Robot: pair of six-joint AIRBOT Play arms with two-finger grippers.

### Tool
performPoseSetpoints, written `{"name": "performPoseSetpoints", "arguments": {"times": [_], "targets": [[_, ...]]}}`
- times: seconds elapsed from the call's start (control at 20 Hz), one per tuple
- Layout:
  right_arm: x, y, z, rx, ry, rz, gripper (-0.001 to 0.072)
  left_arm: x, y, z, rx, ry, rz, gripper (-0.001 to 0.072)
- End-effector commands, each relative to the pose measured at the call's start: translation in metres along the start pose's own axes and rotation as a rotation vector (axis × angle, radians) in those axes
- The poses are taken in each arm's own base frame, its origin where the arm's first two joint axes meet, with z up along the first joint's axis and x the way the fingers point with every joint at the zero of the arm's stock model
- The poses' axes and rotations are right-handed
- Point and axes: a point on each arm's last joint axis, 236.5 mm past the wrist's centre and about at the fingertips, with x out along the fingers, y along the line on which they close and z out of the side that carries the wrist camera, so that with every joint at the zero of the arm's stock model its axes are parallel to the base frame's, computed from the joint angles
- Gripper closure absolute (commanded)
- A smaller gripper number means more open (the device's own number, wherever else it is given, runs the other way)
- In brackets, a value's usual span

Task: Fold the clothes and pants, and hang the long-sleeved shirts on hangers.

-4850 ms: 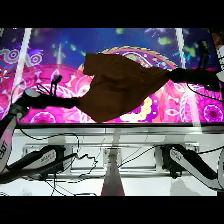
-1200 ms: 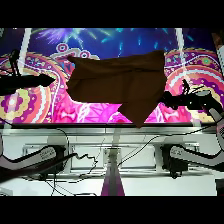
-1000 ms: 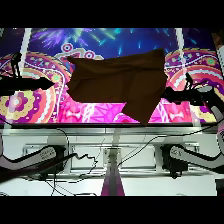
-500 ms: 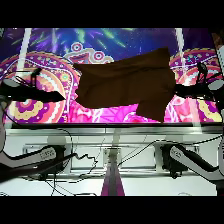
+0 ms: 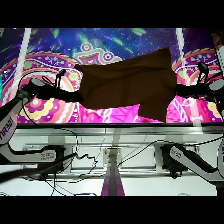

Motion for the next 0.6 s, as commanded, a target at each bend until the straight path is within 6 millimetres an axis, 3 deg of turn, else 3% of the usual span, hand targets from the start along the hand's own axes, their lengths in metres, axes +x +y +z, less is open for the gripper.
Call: {"name": "performPoseSetpoints", "arguments": {"times": [0.0,0.2,0.5,0.55], "targets": [[0.0,0.001,-0.001,-0.002,0.007,0.003,0.07,0.006,0.006,-0.004,0.02,0.019,0.029,0.025],[0.0,0.001,-0.002,-0.002,0.008,0.003,0.07,0.004,0.004,-0.006,0.03,0.037,0.022,0.025],[0.0,0.001,-0.002,-0.002,0.008,0.003,0.0699,-0.018,0.02,-0.008,0.041,0.068,0.041,0.0261],[0.0,0.001,-0.002,-0.001,0.009,0.004,0.0699,-0.019,0.022,-0.008,0.035,0.064,0.041,0.0291]]}}
